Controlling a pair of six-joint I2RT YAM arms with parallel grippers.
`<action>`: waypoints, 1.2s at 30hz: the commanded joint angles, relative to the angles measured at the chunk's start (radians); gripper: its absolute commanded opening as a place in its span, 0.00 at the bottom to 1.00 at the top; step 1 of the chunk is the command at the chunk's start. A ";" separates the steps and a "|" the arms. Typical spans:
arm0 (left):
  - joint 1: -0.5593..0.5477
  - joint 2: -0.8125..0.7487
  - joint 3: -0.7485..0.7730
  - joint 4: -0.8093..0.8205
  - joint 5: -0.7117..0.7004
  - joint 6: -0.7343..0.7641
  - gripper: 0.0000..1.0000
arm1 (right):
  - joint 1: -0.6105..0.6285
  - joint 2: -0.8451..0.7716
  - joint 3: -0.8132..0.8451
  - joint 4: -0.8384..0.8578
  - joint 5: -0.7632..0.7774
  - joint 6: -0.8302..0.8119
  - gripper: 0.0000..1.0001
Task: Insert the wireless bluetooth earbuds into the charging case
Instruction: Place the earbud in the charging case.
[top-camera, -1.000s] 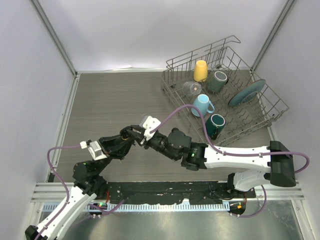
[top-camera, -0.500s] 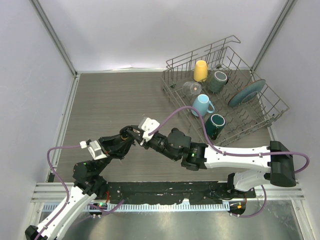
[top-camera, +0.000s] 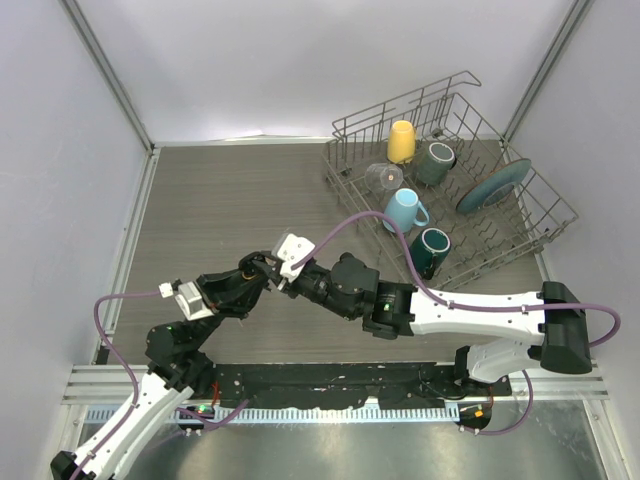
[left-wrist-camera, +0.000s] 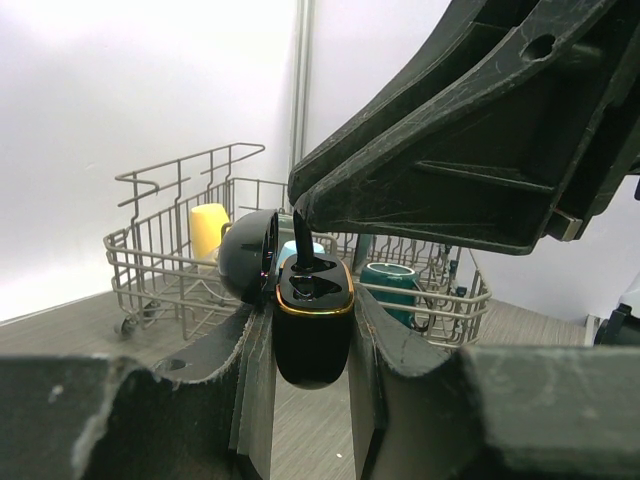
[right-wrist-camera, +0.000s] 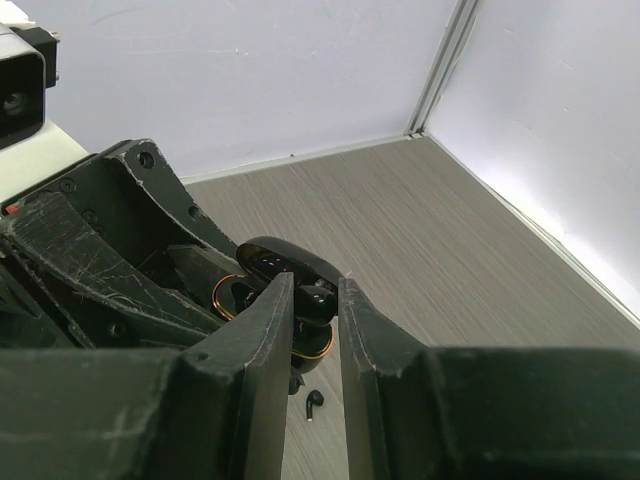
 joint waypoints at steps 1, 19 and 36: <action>0.001 -0.020 -0.072 0.078 -0.055 0.011 0.00 | 0.021 0.015 0.033 -0.087 -0.061 0.028 0.01; 0.001 -0.023 -0.072 0.073 -0.055 0.014 0.00 | 0.021 0.045 0.105 -0.221 -0.064 0.068 0.21; 0.001 0.001 -0.073 0.048 -0.071 0.027 0.00 | 0.018 -0.129 0.070 -0.055 0.147 0.258 0.89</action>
